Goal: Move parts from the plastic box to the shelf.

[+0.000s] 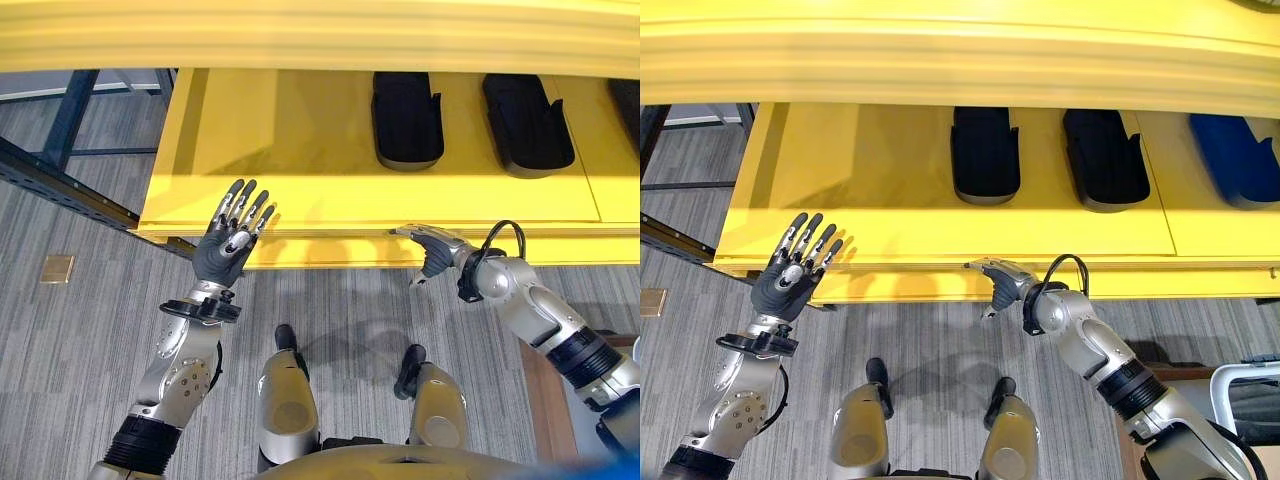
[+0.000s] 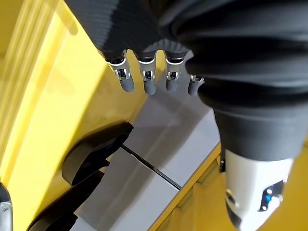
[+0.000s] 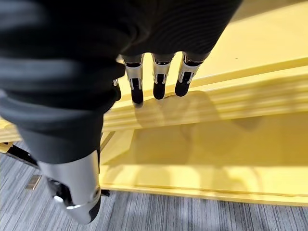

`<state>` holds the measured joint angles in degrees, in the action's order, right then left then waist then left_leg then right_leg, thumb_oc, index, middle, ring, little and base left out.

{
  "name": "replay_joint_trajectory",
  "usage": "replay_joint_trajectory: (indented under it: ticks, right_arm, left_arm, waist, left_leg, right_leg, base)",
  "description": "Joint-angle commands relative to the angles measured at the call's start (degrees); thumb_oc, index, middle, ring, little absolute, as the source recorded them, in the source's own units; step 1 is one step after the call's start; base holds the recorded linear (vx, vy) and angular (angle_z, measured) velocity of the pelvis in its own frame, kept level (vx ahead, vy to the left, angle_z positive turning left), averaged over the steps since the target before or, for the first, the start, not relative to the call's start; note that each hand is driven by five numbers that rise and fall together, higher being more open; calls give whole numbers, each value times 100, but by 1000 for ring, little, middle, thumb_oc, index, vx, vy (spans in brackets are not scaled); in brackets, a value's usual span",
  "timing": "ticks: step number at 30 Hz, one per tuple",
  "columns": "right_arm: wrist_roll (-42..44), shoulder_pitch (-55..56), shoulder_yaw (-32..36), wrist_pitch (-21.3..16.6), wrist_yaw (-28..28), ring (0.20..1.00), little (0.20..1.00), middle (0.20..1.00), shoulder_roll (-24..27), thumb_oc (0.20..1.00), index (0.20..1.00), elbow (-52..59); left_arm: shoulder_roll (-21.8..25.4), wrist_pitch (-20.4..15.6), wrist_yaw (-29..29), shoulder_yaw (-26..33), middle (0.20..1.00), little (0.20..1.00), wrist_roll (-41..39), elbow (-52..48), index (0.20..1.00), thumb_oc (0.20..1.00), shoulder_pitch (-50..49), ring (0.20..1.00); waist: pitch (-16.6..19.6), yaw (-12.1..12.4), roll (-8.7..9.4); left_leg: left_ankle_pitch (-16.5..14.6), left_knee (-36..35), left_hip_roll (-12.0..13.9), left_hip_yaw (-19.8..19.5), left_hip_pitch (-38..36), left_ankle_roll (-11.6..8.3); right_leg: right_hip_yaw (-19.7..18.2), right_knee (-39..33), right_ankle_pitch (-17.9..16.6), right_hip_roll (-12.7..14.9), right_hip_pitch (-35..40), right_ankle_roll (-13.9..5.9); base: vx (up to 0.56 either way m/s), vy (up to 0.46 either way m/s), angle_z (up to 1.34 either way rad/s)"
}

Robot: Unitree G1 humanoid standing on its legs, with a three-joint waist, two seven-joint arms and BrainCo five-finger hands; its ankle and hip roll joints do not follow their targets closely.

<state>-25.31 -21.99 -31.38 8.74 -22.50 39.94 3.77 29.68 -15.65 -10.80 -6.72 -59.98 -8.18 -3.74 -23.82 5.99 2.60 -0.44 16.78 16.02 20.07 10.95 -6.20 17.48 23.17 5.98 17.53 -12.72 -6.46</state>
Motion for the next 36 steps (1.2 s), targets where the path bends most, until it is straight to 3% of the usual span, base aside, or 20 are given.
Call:
replay_joint_trajectory:
  ticks: [1, 9, 12, 13, 17, 19, 22, 24, 28, 30, 33, 35, 36]
  right_arm:
    - [704, 181, -179, 17, -214, 1000, 1000, 1000, -80, 1000, 1000, 121]
    - [2559, 950, 550, -93, 87, 1000, 1000, 1000, -19, 1000, 1000, 1000]
    - [3823, 1528, 1114, -355, 472, 1000, 1000, 1000, -387, 1000, 1000, 968]
    - [4145, 1988, 1432, -401, 459, 1000, 1000, 1000, -739, 1000, 1000, 884]
    - [4944, 2246, 1789, -528, 835, 1000, 1000, 1000, -1053, 1000, 1000, 658]
    - [4848, 2314, 2042, -883, 1066, 1000, 1000, 1000, -1174, 1000, 1000, 479]
    - [5230, 2451, 2340, -538, 1552, 1000, 1000, 1000, -1358, 1000, 1000, 200]
    - [5006, 2607, 2550, -663, 1760, 1000, 1000, 1000, -1573, 1000, 1000, -210]
    - [5564, 2730, 2834, -419, 2103, 1000, 1000, 1000, -1733, 1000, 1000, -666]
    - [5657, 2794, 2888, -459, 2044, 1000, 1000, 1000, -1910, 1000, 1000, -846]
    - [5675, 2767, 2805, -524, 2029, 1000, 1000, 1000, -2023, 1000, 1000, -840]
    - [5822, 2552, 2679, -312, 2185, 1000, 1000, 1000, -2100, 1000, 1000, -838]
    - [5843, 2475, 2639, -288, 2299, 1000, 1000, 1000, -2120, 1000, 1000, -841]
  left_arm:
    - [68, -516, 96, 186, 1000, 1000, 172, -729, 1000, 1000, -111, 1000]
    - [-111, -310, 527, 256, 1000, 1000, 396, -811, 1000, 1000, -394, 1000]
    - [-314, -515, 674, 345, 1000, 1000, 737, -738, 1000, 1000, -604, 1000]
    - [-407, -445, 616, 528, 1000, 1000, 635, -689, 1000, 1000, -792, 1000]
    - [-462, -183, 396, 579, 1000, 1000, 742, -628, 1000, 1000, -899, 1000]
    - [-470, -22, 125, 579, 1000, 1000, 716, -609, 1000, 1000, -938, 1000]
    - [-469, -111, -144, 560, 1000, 1000, 784, -574, 1000, 1000, -992, 1000]
    - [-428, -33, -579, 653, 1000, 1000, 580, -441, 1000, 1000, -968, 1000]
    - [-374, 99, -1177, 563, 1000, 1000, 512, -343, 1000, 1000, -753, 1000]
    - [-394, 301, -1168, 395, 1000, 1000, 546, -314, 1000, 1000, -616, 1000]
    - [-446, 222, -1004, 205, 1000, 1000, 534, -277, 1000, 1000, -566, 1000]
    - [-545, 53, -758, 124, 1000, 1000, 660, -267, 1000, 1000, -625, 1000]
    - [-564, -12, -648, 79, 1000, 1000, 693, -279, 1000, 1000, -610, 1000]
  waist:
    - [-48, 101, 32]
    - [399, -12, 88]
    - [697, -71, 103]
    - [852, -101, 106]
    - [989, -120, 97]
    - [1041, -143, 85]
    - [1049, -195, 47]
    - [1028, -247, 20]
    - [993, -370, 13]
    - [962, -422, 16]
    - [934, -322, 7]
    - [943, -149, -31]
    - [942, -107, -48]
  left_leg:
    - [-466, 271, -139, 156, -242, 306]
    - [-337, -183, -279, 163, -674, 276]
    - [-340, -297, -368, 130, -864, 304]
    - [-339, -419, -440, 84, -995, 331]
    - [-302, -630, -499, 70, -1152, 336]
    - [-310, -704, -531, 61, -1206, 336]
    - [-363, -719, -579, 82, -1248, 365]
    - [-440, -688, -641, 111, -1277, 430]
    - [-564, -578, -744, 189, -1281, 534]
    - [-643, -547, -877, 265, -1280, 626]
    - [-793, -566, -903, 456, -1402, 624]
    - [-741, -703, -879, 724, -1534, 619]
    - [-740, -734, -884, 781, -1562, 645]
  right_leg:
    - [155, -144, -8, -183, 269, -91]
    - [104, -765, -121, -371, 786, -75]
    - [78, -975, -209, -366, 998, -63]
    - [75, -1113, -296, -324, 1118, -108]
    - [123, -1356, -435, -291, 1286, -165]
    - [119, -1452, -505, -265, 1327, -205]
    - [113, -1473, -534, -226, 1340, -242]
    - [124, -1493, -554, -175, 1371, -285]
    - [61, -1548, -672, -86, 1356, -362]
    - [74, -1601, -898, 57, 1283, -489]
    - [579, -1558, -1195, 316, 1253, -653]
    - [1225, -1480, -1422, 546, 1213, -663]
    - [1333, -1382, -1440, 610, 1186, -650]
  base:
    - [0, 0, 0]
    - [5, 56, -3]
    - [4, 177, 8]
    - [8, 250, 11]
    - [-19, 131, 4]
    - [-63, 141, 7]
    - [-94, 148, 7]
    - [-142, 198, 1]
    - [-126, 193, -4]
    - [-141, 224, -14]
    - [-47, 134, -19]
    - [-99, 86, -63]
    - [-86, 38, -112]
